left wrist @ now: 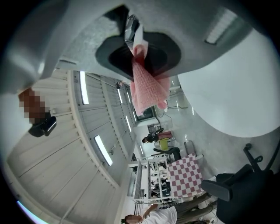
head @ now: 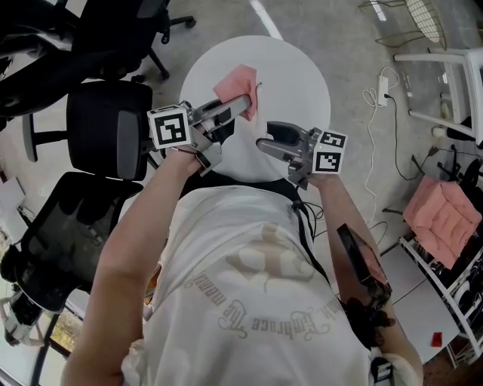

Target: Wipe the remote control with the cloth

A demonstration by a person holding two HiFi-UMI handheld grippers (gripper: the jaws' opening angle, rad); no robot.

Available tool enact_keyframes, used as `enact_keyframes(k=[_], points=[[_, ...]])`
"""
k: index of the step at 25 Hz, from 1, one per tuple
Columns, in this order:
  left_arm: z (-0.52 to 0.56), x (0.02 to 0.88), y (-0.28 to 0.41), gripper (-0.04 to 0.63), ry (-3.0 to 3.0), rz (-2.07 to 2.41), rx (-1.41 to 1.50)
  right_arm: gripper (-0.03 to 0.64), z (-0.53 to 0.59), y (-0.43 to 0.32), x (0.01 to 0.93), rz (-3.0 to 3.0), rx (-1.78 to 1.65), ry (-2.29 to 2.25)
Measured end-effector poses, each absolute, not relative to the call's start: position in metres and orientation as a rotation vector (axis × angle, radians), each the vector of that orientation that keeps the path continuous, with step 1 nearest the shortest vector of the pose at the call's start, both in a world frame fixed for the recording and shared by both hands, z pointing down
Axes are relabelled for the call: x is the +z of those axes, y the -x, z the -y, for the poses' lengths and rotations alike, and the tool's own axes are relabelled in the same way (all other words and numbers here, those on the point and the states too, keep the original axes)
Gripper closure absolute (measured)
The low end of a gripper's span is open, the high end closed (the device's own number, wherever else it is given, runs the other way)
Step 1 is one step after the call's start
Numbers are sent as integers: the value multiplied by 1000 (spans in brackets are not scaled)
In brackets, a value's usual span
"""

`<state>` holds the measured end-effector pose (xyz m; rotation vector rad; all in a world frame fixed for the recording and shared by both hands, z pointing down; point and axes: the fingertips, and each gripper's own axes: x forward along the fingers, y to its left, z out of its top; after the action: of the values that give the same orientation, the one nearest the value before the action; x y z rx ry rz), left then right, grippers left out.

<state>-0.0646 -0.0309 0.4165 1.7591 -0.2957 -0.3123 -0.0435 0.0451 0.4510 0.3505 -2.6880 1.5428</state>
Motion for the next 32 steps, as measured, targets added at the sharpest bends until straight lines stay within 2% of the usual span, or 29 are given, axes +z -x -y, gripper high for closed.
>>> enact_keyframes(k=[6,15,23,32], points=[[57,407,71,557,-1817,293,-282,371,-53,48,458,2654,1456,-292],[63,417,69,555,-1902,232,2,373,-68,54,464,2626,1260,-176],[38,429,65,557,-1821,246,-24,374,-58,48,465,2656,1353,-290],[-13,442,39,555,-1852,149,86,374,-28,32,460,2679,1451,-485]])
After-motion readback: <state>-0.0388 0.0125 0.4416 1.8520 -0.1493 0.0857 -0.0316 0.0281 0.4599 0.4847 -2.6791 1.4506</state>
